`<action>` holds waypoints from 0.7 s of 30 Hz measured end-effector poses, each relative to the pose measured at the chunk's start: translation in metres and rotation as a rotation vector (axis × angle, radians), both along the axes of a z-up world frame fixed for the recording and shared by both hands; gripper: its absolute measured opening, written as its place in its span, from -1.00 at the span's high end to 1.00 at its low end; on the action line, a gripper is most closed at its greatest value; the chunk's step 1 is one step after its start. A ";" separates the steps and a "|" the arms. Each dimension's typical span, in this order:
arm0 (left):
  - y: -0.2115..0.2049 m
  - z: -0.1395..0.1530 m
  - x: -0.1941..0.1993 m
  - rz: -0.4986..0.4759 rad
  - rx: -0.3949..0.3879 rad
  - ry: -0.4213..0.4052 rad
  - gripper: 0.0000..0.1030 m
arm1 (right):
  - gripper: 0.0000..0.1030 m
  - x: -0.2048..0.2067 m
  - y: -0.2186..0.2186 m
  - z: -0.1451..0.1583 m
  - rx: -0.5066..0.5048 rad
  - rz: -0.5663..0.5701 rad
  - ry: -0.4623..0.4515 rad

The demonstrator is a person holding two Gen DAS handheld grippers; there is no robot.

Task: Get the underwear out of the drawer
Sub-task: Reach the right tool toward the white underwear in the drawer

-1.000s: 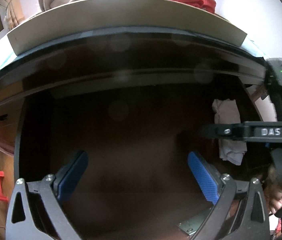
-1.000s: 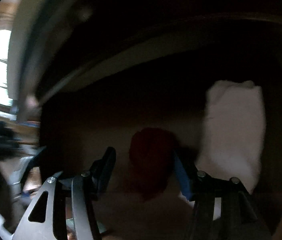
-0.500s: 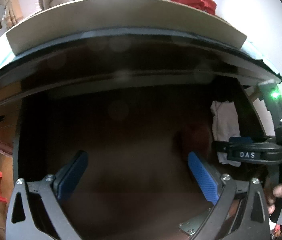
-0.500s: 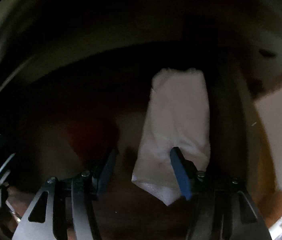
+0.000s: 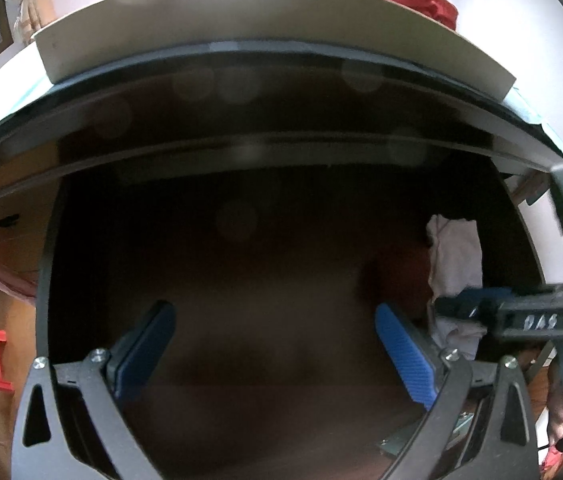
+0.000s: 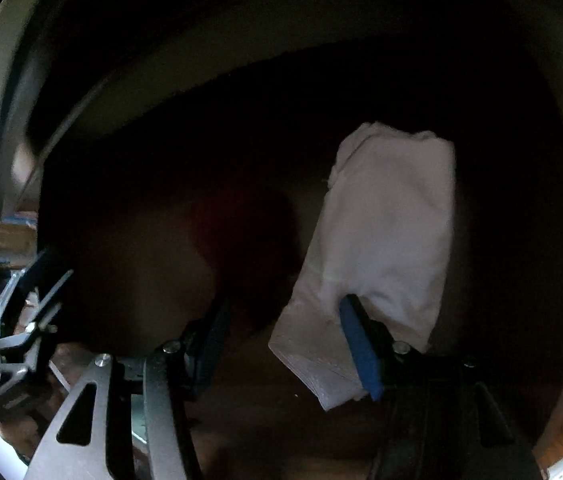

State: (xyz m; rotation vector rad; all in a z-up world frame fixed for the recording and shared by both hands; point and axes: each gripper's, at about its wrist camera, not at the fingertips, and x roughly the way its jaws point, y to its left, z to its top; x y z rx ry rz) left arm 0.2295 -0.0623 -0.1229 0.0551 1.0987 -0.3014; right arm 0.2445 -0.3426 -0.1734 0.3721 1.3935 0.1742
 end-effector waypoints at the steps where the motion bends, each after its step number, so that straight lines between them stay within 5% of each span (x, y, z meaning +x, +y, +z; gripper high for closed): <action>1: -0.002 0.000 0.000 -0.003 0.003 0.000 -0.97 | -0.15 -0.002 -0.004 0.006 -0.022 -0.016 -0.025; 8: -0.021 -0.002 0.006 -0.030 0.005 0.009 -0.97 | -0.16 -0.004 -0.024 0.024 -0.135 -0.096 -0.049; 12: -0.023 -0.007 0.010 -0.039 0.052 0.029 -0.97 | -0.16 0.008 -0.016 0.008 -0.188 -0.063 0.027; 18: -0.031 -0.017 0.020 -0.042 0.063 0.102 -0.97 | -0.21 0.018 0.010 0.014 -0.264 0.014 0.016; 21: -0.037 -0.019 0.021 -0.053 0.053 0.124 -0.97 | -0.07 0.013 0.020 0.016 -0.316 0.075 -0.003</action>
